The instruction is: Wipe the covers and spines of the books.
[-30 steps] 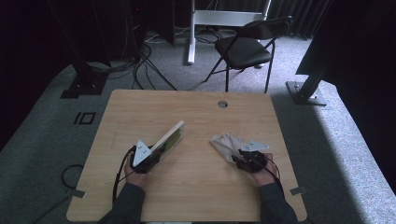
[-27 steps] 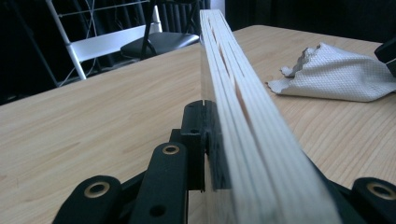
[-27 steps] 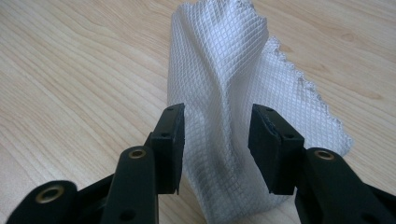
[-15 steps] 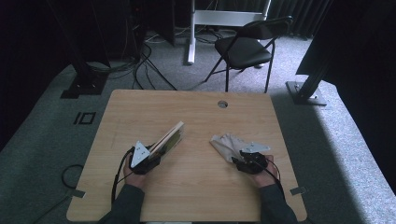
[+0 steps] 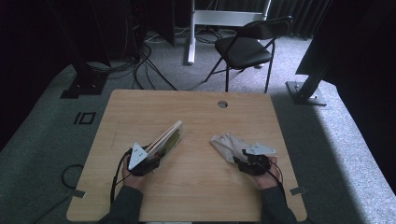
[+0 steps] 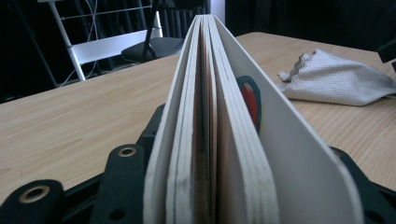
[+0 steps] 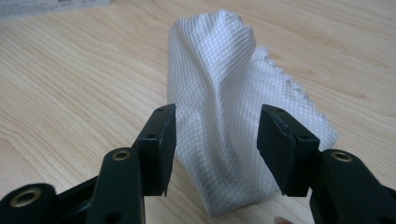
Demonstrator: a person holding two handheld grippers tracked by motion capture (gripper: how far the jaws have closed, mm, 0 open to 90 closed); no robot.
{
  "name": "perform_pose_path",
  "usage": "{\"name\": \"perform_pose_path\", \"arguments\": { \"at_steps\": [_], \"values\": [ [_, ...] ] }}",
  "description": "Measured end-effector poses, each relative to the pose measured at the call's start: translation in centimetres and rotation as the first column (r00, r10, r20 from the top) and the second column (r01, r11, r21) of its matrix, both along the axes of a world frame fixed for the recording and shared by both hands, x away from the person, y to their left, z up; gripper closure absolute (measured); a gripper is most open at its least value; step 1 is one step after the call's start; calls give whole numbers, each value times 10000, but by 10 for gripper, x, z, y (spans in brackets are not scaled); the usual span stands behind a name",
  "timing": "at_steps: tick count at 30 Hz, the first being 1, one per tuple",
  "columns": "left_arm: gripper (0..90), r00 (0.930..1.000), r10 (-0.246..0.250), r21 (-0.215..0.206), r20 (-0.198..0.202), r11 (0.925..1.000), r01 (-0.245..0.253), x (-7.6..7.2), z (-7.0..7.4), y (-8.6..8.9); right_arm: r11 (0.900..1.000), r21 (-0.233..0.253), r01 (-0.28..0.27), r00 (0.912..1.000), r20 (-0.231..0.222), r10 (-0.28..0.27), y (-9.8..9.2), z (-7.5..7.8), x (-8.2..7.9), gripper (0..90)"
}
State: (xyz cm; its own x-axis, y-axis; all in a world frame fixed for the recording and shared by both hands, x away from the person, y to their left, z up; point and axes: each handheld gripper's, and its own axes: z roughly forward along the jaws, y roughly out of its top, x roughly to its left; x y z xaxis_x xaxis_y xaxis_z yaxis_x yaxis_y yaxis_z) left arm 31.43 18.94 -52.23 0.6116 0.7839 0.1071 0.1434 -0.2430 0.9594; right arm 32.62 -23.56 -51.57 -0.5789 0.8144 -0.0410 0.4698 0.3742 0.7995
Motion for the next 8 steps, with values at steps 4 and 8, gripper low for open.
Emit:
{"name": "perform_pose_path", "arguments": {
  "at_steps": [4, 8],
  "values": [
    [508, 10000, -8, -14, 14, 10000, 8, -2, 0, 0, 9999, 105, 106, 9997, 197, -108, -2, 2, -2, 467],
    [505, 10000, 1, -66, 32, 10000, 0, -3, 0, 1, 9995, 222, 225, 9992, 330, -232, -5, 2, -3, 466]
  ]
}}
